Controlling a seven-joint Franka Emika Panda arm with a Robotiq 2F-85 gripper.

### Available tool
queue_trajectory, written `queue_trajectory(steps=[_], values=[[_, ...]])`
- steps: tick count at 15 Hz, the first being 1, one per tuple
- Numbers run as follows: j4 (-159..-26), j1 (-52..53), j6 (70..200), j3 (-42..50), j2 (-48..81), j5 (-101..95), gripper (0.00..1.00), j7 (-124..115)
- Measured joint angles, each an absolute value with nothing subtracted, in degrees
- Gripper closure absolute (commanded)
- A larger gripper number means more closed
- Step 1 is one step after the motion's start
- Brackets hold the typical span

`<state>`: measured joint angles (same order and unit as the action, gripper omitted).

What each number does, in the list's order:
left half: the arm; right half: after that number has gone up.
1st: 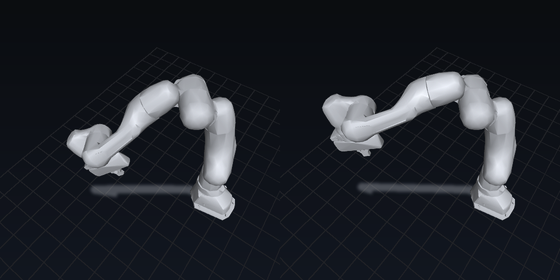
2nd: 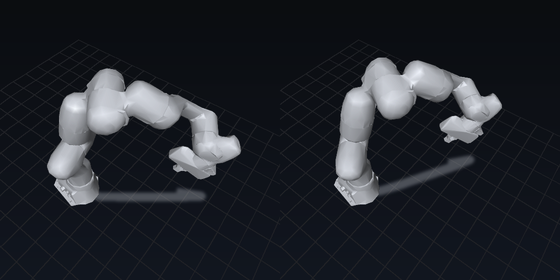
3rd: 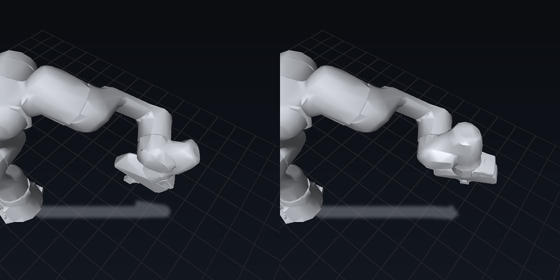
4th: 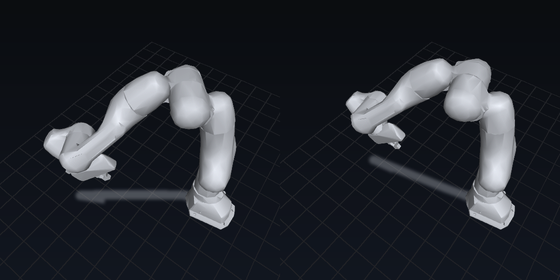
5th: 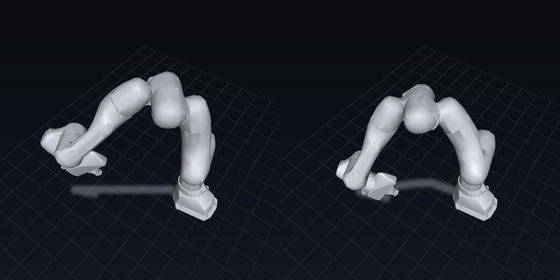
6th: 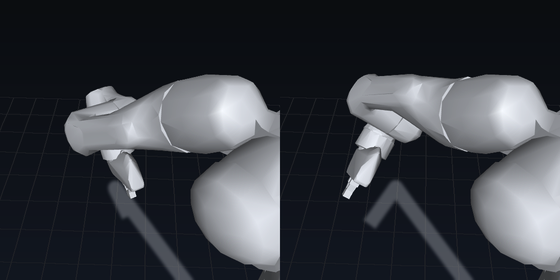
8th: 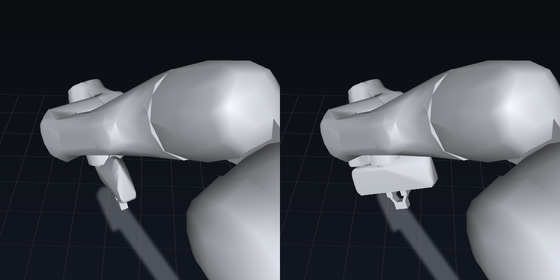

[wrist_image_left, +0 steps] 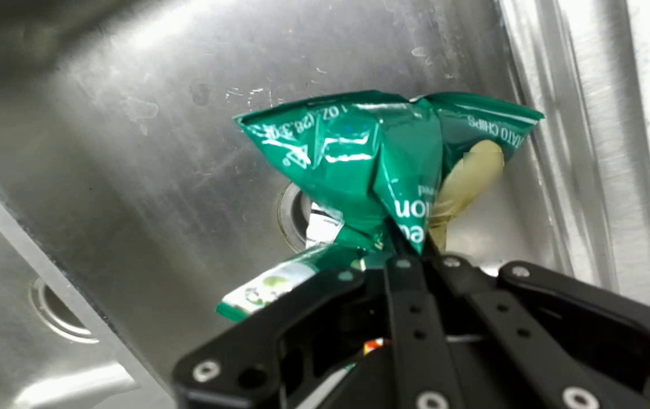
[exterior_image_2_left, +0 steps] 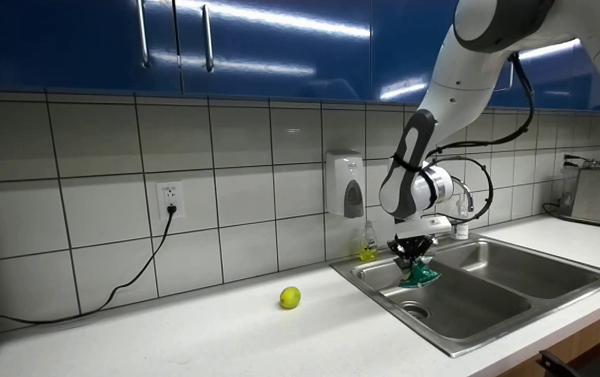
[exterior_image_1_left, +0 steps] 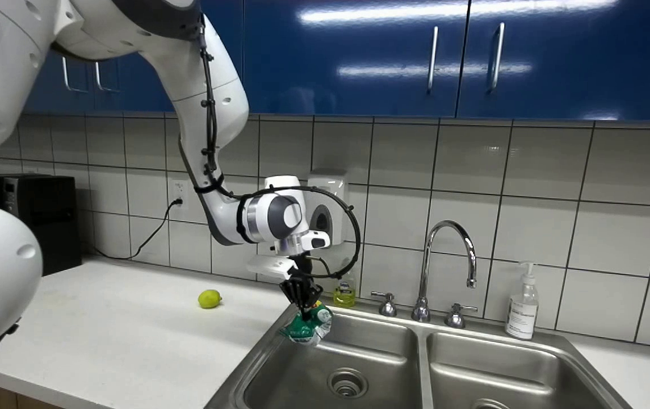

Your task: Take the packet out of the sink

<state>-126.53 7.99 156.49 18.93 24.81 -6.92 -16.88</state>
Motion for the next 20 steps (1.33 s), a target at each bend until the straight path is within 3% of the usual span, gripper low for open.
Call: queue_trajectory(steps=[6,20], values=[[-133.39,9.17,155.09,16.82,16.92,-9.51,1.00,-17.71],[-142.33,11.99,152.20,1.66,9.64,-11.70,1.00,-17.74]])
